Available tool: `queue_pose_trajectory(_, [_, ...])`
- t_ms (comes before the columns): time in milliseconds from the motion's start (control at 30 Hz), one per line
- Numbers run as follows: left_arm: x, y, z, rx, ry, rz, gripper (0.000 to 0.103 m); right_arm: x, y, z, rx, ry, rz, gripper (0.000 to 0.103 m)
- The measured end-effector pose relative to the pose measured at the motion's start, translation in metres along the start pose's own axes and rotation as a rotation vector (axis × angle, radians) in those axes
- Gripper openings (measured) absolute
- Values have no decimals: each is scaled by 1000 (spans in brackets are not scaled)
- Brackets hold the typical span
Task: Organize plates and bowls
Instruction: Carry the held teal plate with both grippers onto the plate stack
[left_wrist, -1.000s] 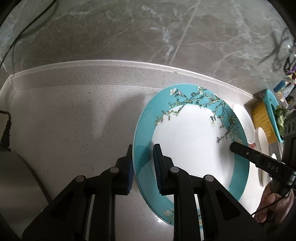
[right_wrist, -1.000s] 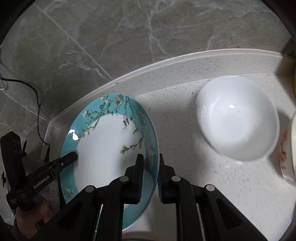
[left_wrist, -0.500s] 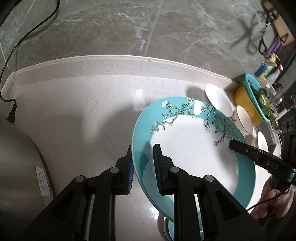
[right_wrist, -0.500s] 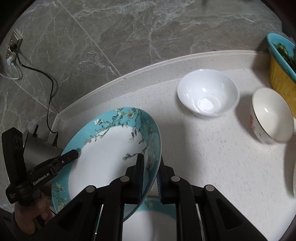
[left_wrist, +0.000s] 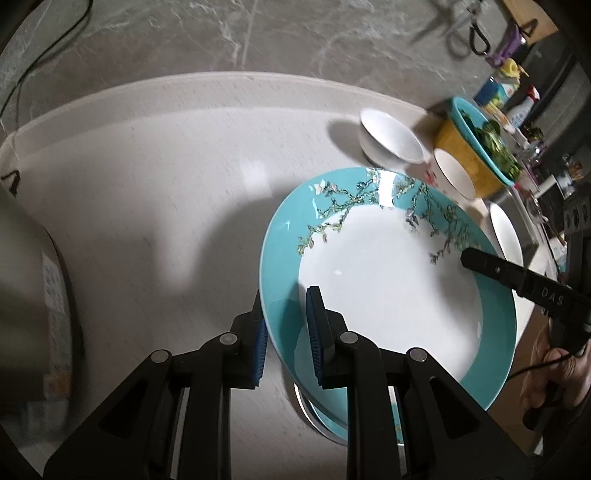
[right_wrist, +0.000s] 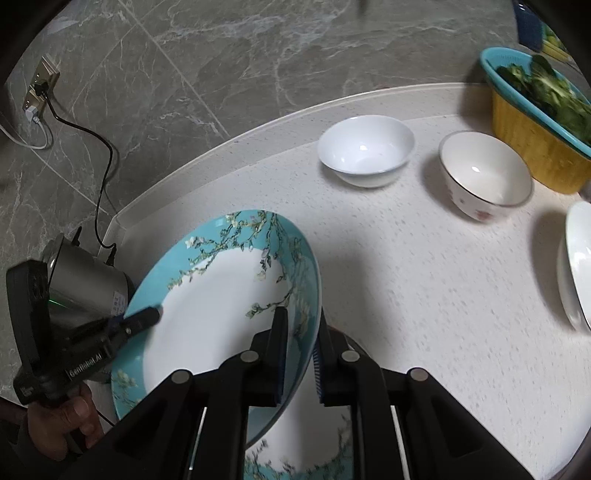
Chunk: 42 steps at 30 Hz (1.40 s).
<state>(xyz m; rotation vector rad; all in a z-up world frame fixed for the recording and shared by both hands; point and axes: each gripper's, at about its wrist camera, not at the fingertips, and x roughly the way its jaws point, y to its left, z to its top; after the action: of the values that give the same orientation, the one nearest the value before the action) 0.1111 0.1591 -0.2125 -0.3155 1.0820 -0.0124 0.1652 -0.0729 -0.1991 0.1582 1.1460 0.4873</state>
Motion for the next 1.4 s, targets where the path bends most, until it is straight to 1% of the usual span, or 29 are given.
queue_pose_trajectory(133, [4,-9,-18,22,21,-9,17,-6,-7,-18,0,16,-19,15])
queue_pose_trajectory(333, [13,-20,-41,70,50,-1,17,-7,-15,-47,-3,38,-40,15])
queue_pose_trajectory(400, [16,-22,-48,75,61,-7,17,-7,-18,-53,-4,37,-47,15])
queue_pose_trajectory(667, [31,-27,-64,110,78,14,18,-2,-28,-74,-27,33,-85,15])
queue_pose_trajectory(900, [37,-26,-69,120,75,28,18,4,-29,-82,-52,21,-95,15])
queue_pose_trajectory(1000, [43,-29,-69,125,85,26,18,6,-27,-85,-76,14,-110,16])
queue_pose_trajectory(1167, [49,-25,-74,125,90,25,18,11,-24,-93,-109,23,-127,19])
queue_pose_trajectory(1300, [50,-26,-74,132,87,27,18,11,-20,-95,-147,18,-150,20])
queue_pose_trajectory(1400, [53,-30,-74,155,85,50,20,10,-15,-100,-180,18,-177,22])
